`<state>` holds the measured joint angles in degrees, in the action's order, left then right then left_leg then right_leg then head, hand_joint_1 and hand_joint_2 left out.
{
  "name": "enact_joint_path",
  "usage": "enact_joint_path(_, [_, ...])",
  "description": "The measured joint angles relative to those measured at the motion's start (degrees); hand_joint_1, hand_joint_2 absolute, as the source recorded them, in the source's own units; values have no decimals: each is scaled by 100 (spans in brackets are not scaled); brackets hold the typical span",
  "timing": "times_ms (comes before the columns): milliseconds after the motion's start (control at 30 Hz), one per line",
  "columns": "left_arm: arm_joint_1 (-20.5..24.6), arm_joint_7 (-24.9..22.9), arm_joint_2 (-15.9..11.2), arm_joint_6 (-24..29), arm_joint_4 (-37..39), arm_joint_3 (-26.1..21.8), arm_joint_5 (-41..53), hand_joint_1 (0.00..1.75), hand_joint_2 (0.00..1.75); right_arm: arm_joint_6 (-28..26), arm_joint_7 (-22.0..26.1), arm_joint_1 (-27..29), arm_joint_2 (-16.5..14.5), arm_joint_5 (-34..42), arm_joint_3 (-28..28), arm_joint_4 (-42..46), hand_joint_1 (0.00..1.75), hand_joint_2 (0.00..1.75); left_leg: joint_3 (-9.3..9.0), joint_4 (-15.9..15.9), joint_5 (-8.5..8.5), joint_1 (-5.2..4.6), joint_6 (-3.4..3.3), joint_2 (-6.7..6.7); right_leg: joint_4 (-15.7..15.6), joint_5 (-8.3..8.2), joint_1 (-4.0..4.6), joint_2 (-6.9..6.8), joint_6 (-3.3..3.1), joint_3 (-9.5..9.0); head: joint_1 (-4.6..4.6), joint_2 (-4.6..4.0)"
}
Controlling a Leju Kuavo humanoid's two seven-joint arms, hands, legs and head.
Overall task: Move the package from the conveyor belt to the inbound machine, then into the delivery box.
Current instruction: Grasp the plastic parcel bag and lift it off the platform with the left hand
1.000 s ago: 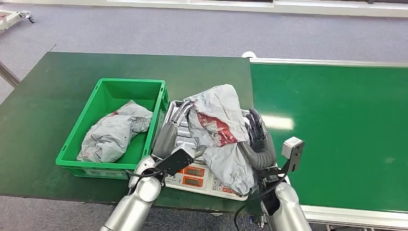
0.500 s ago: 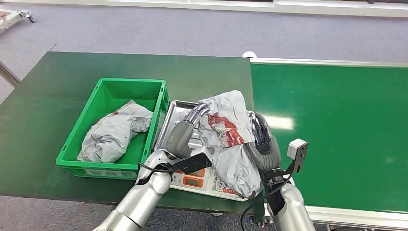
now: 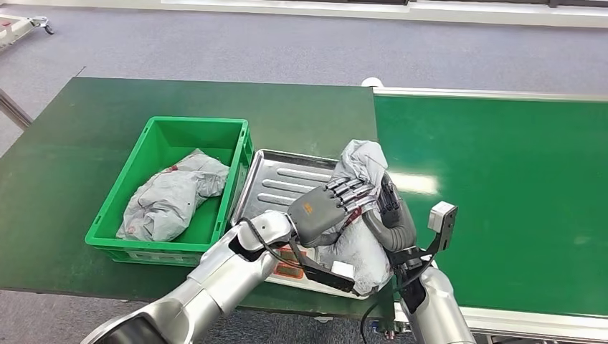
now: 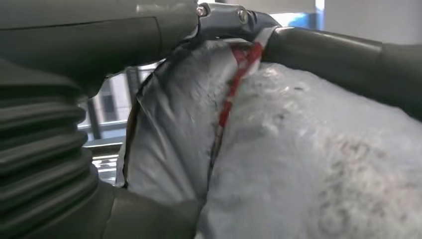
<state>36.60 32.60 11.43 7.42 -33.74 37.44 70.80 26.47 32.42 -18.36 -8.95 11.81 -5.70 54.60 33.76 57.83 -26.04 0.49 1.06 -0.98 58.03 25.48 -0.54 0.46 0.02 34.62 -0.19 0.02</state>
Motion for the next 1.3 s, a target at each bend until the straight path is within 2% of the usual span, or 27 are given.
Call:
enact_joint_path(233, [457,554,39,-270,467,492,-826,175,175,-63,-55,99,40,41,78,-9,0,175,-6,0,0,0,0,-1,0,0,0,-3,0,-6,0,0])
enact_joint_path(533, [599,598,47,-293,467,678,-1283,175,175,-25,-72,134,40,71,156,-2,0,175,-7,0,0,0,0,1,0,0,1,-2,0,-3,0,0])
enact_joint_path(700, [710,261,-44,-12,160,750,-1400,175,175,38,-55,146,41,117,243,49,0,175,-4,0,1,0,1,2,0,-1,0,-1,0,2,1,0])
enact_joint_path(1000, [1087,-650,-657,264,-1133,770,-645,175,175,50,-18,363,45,75,386,342,0,175,-2,-1,4,1,4,3,1,-1,2,3,0,7,0,0])
enact_joint_path(1300, [1308,-1125,-965,278,-1706,707,-133,175,175,67,-119,512,43,160,590,477,0,175,1,-1,4,0,4,3,1,-1,-1,3,0,7,1,0])
